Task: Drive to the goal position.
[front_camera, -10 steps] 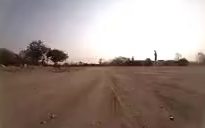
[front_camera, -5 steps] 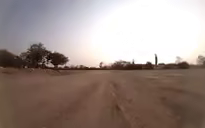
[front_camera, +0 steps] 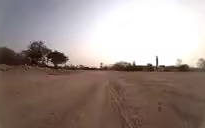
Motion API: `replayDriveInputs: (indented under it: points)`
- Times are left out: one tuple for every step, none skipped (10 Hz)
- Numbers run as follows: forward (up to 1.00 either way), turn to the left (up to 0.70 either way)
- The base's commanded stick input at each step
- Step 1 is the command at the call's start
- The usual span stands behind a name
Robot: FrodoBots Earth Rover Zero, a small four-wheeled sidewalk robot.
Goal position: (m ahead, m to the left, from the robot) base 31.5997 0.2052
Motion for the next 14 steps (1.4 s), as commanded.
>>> replayDriveInputs:
  points:
    - [0.70, 0.00]
    - [0.70, 0.00]
    - [0.70, 0.00]
    - [0.70, 0.00]
    - [0.70, 0.00]
    - [0.70, 0.00]
    - [0.70, 0.00]
    - [0.70, -0.06]
    - [0.70, -0.23]
    - [0.70, -0.35]
    - [0.70, -0.35]
    - [0.70, 0.00]
    - [0.70, 0.00]
    - [0.70, 0.00]
